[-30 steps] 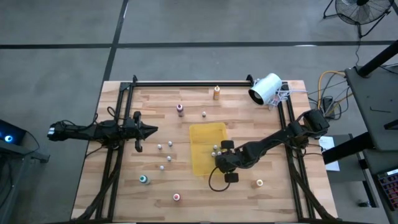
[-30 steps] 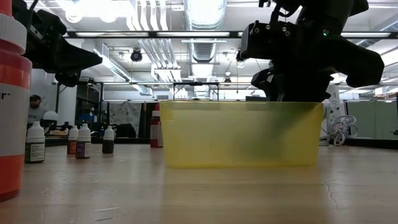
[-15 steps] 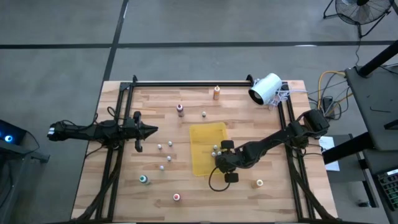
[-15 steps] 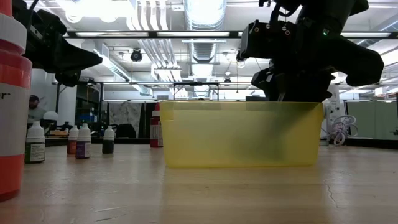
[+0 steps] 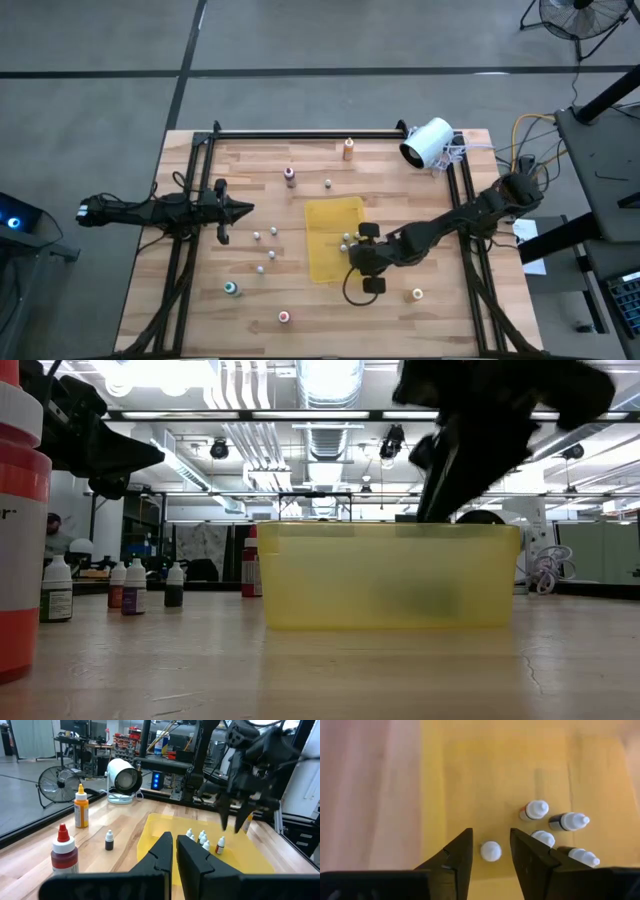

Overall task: Pick & Place food coloring
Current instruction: Put the bottom large yellow food coloring bottle into the yellow bin

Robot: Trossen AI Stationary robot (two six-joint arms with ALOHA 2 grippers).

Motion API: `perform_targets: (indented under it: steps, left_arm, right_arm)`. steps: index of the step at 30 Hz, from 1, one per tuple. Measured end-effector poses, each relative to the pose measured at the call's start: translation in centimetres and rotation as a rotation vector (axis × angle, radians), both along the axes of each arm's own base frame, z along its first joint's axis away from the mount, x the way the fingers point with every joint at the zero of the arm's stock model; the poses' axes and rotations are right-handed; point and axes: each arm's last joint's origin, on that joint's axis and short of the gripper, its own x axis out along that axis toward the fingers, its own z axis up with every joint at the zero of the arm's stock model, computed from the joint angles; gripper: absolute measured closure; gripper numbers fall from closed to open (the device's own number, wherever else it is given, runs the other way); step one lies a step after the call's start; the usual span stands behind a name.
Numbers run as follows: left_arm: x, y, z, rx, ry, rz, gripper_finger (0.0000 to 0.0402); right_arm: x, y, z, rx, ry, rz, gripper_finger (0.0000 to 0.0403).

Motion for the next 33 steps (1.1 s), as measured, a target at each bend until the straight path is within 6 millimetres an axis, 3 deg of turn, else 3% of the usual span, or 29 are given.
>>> perform_targets:
  steps: [10,19,27,33]
  left_arm:
    - [0.0,0.0,0.0,0.000,0.000,0.000,0.0402]
    - [0.0,0.0,0.0,0.000,0.000,0.000,0.0402]
    - [0.0,0.0,0.0,0.000,0.000,0.000,0.0402]
    - [0.0,0.0,0.0,0.000,0.000,0.000,0.0402]
  right_arm:
    - [-2.7,1.1,5.3,0.085,-0.161,0.043,0.0264]
    - [-6.5,2.6,8.3,0.122,-0.190,0.155,0.0251]
    - [-10.6,4.1,8.8,0.123,-0.063,0.290,0.0230]
    - [-12.1,4.6,8.4,0.135,0.051,0.318,0.0209]
